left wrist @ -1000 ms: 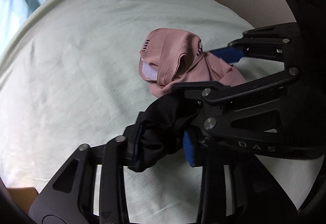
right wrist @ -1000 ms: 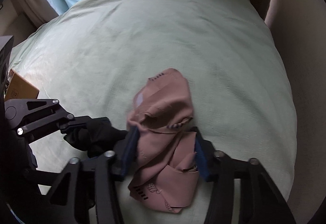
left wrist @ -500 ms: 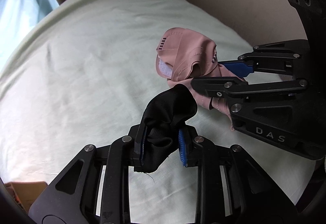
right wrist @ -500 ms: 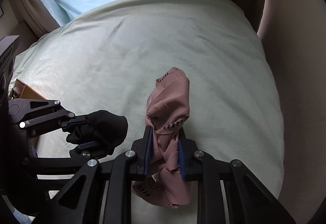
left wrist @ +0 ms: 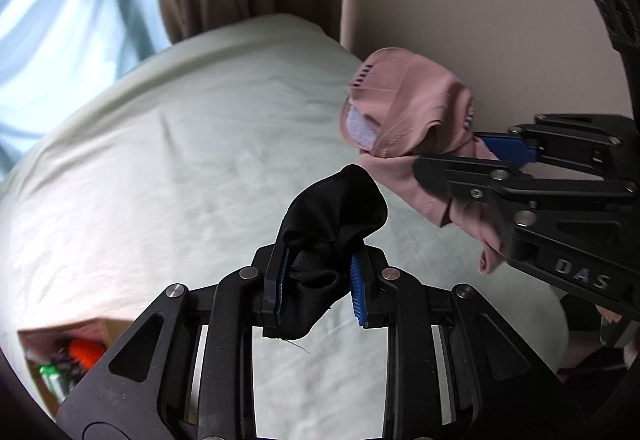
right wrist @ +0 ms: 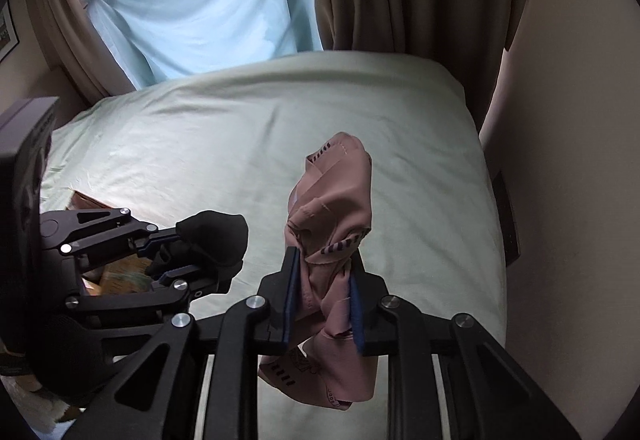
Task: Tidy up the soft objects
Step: 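Carry the black sock and pink fabric over the box with both tools, then open both tools to drop the sock and pink fabric into the box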
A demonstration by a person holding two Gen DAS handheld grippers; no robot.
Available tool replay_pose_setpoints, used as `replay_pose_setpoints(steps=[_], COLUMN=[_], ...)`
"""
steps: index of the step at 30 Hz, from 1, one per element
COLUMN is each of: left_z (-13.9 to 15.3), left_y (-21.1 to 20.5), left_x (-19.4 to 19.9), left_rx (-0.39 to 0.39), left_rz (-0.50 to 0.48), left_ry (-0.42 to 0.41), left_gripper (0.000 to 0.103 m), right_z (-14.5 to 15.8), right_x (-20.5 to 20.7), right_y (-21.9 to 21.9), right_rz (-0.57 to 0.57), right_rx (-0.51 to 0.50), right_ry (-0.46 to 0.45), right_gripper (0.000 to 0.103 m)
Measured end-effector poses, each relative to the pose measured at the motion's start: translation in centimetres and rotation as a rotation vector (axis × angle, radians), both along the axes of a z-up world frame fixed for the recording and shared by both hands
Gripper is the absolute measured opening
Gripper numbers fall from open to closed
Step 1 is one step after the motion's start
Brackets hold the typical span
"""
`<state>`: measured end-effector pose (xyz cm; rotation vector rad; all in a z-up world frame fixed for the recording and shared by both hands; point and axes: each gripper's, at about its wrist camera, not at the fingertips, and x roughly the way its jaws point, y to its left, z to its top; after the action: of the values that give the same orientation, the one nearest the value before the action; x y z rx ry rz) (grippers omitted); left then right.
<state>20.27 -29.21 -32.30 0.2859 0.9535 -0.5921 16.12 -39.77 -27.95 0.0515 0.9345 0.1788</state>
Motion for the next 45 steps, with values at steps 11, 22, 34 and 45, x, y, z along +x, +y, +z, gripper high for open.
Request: replay_pose_setpoints(steps=[11, 22, 34, 45], left_z=[11.1, 14.1, 10.3, 2.8], left_y=[11.1, 27.2, 41.3, 46.4], left_x=[-3.2, -5.5, -3.2, 1.1], left_rx=[-0.07, -0.05, -0.002, 0.049], left_rz=[0.119, 0.293, 0.425, 0.421], left_ry=[-0.033, -0.051, 0.024, 0.204], left_gripper=[0.022, 0.022, 0.022, 0.022], right_z=[10.4, 12.8, 8.5, -0.5], right_x=[-4.8, -5.9, -2.4, 1.9], right_y=[10.4, 24.8, 36.2, 40.0], right_rz=[0.018, 0.066, 0.094, 0.035], right_rx=[0.045, 0.132, 0.158, 0.127], right_ry=[-0.074, -0.066, 0.037, 0.244], right_gripper=[0.02, 0.02, 0.02, 0.02])
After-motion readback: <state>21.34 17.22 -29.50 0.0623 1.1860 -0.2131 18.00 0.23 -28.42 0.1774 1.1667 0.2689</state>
